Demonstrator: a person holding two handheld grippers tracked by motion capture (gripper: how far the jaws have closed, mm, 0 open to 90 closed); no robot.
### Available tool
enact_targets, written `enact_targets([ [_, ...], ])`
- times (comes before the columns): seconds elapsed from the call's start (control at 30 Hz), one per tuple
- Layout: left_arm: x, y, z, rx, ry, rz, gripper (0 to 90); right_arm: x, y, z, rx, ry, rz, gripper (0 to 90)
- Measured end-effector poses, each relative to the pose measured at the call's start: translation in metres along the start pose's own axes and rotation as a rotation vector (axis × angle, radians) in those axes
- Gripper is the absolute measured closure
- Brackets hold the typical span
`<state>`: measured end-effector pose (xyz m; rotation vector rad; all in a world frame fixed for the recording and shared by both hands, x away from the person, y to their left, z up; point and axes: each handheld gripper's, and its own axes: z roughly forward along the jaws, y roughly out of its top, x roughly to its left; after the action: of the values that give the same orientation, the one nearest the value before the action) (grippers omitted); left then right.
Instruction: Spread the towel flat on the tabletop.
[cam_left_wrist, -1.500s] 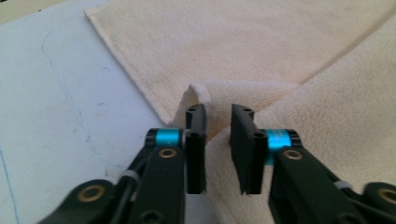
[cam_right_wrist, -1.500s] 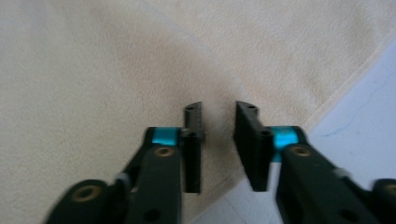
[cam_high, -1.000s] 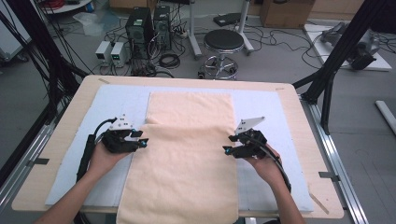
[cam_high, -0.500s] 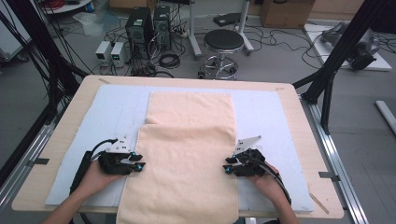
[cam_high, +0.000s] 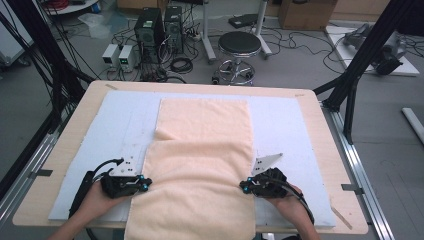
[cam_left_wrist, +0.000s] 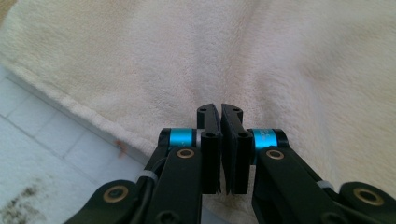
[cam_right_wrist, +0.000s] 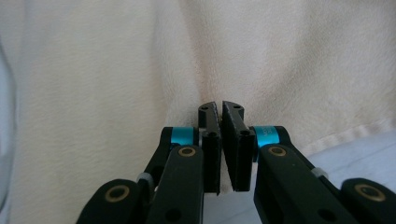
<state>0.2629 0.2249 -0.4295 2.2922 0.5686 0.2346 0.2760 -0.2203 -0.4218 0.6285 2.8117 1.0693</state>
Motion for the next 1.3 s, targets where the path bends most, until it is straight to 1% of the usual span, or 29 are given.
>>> enact_targets([
  [0.03, -0.002, -0.001, -0.003, 0.013, -0.003, 0.011, 86.0, 0.004, -0.001, -0.001, -0.001, 0.000, -0.004, 86.2],
  [0.07, -0.005, -0.002, -0.005, 0.014, -0.013, 0.010, 86.1, 0.007, -0.002, -0.001, 0.001, 0.002, -0.015, 86.2],
  [0.1, -0.009, -0.003, -0.007, 0.007, -0.023, 0.003, 86.1, 0.010, -0.002, -0.002, 0.005, 0.011, -0.010, 86.2],
  [0.13, -0.012, -0.004, -0.010, 0.017, -0.035, 0.011, 86.1, 0.013, -0.003, -0.003, 0.004, 0.017, -0.009, 86.2],
  [0.27, -0.024, -0.009, -0.019, 0.027, -0.066, 0.021, 86.1, 0.023, -0.007, -0.009, 0.000, 0.045, -0.030, 85.8],
  [0.3, -0.027, -0.010, -0.020, 0.019, -0.069, 0.016, 86.0, 0.026, -0.008, -0.012, -0.001, 0.050, -0.028, 84.1],
  [0.37, -0.031, -0.011, -0.022, 0.012, -0.086, 0.017, 86.0, 0.026, -0.008, -0.013, -0.003, 0.059, -0.030, 83.7],
  [0.4, -0.033, -0.010, -0.023, 0.007, -0.086, 0.020, 85.7, 0.026, -0.008, -0.014, -0.007, 0.063, -0.027, 81.2],
  [0.43, -0.033, -0.010, -0.024, 0.002, -0.086, 0.023, 84.4, 0.026, -0.007, -0.016, -0.018, 0.054, -0.025, 76.4],
  [0.47, -0.032, -0.009, -0.024, -0.009, -0.080, 0.022, 80.3, 0.025, -0.007, -0.018, -0.030, 0.050, -0.024, 74.8],
  [0.53, -0.025, -0.006, -0.023, -0.019, -0.040, 0.010, 66.4, 0.022, -0.006, -0.020, -0.052, 0.040, -0.019, 70.2],
  [0.6, -0.013, -0.002, -0.019, -0.036, -0.013, -0.009, 60.4, 0.016, -0.003, -0.019, -0.055, 0.018, -0.019, 68.7],
  [0.67, 0.000, 0.003, -0.012, -0.043, -0.002, -0.031, 60.2, 0.007, 0.001, -0.015, -0.051, -0.011, -0.004, 66.5],
  [0.7, 0.006, 0.007, -0.008, -0.046, 0.003, -0.034, 60.3, 0.001, 0.004, -0.012, -0.052, -0.010, 0.003, 65.1],
  [0.73, 0.011, 0.010, -0.004, -0.043, 0.006, -0.037, 60.4, -0.006, 0.006, -0.008, -0.042, -0.030, 0.006, 62.3],
  [0.77, 0.016, 0.013, 0.001, -0.040, 0.008, -0.048, 60.5, -0.017, 0.010, 0.002, -0.028, -0.060, 0.019, 60.4],
  [0.8, 0.020, 0.016, 0.006, -0.037, 0.007, -0.056, 60.5, -0.017, 0.010, 0.002, -0.028, -0.060, 0.019, 60.4],
  [0.83, 0.023, 0.019, 0.011, -0.028, 0.008, -0.054, 61.0, -0.022, 0.011, 0.007, -0.008, -0.062, 0.028, 60.1],
  [0.87, 0.024, 0.020, 0.015, -0.022, 0.013, -0.062, 61.5, -0.026, 0.011, 0.011, 0.019, -0.068, 0.037, 60.2],
  [0.9, 0.026, 0.020, 0.019, -0.015, 0.011, -0.072, 62.7, -0.028, 0.011, 0.015, 0.036, -0.068, 0.031, 61.1],
  [0.93, 0.027, 0.020, 0.023, 0.007, 0.014, -0.076, 63.8, -0.029, 0.011, 0.016, 0.026, -0.064, 0.038, 66.1],
  [1.0, 0.027, 0.020, 0.025, 0.009, 0.018, -0.065, 66.5, -0.030, 0.009, 0.014, 0.026, -0.061, 0.031, 75.6],
  [1.03, 0.028, 0.020, 0.025, 0.011, 0.016, -0.067, 68.0, -0.031, 0.008, 0.013, 0.029, -0.045, 0.035, 82.2],
  [1.07, 0.028, 0.019, 0.024, 0.008, 0.013, -0.066, 68.7, -0.032, 0.008, 0.012, 0.031, -0.026, 0.032, 84.5],
  [1.1, 0.028, 0.019, 0.023, 0.013, 0.009, -0.068, 68.4, -0.032, 0.006, 0.011, 0.032, -0.016, 0.029, 85.9],
  [1.17, 0.027, 0.017, 0.022, 0.008, 0.010, -0.073, 67.9, -0.032, 0.006, 0.010, 0.039, -0.013, 0.030, 86.3],
  [1.2, 0.027, 0.016, 0.021, 0.007, 0.015, -0.073, 67.1, -0.032, 0.006, 0.009, 0.042, -0.012, 0.022, 86.4],
  [1.27, 0.028, 0.014, 0.019, 0.000, 0.010, -0.079, 63.7, -0.031, 0.003, 0.004, 0.061, -0.014, 0.013, 86.3],
  [1.3, 0.029, 0.013, 0.019, -0.001, 0.010, -0.084, 63.7, -0.031, 0.003, 0.004, 0.061, -0.014, 0.013, 86.3],
])
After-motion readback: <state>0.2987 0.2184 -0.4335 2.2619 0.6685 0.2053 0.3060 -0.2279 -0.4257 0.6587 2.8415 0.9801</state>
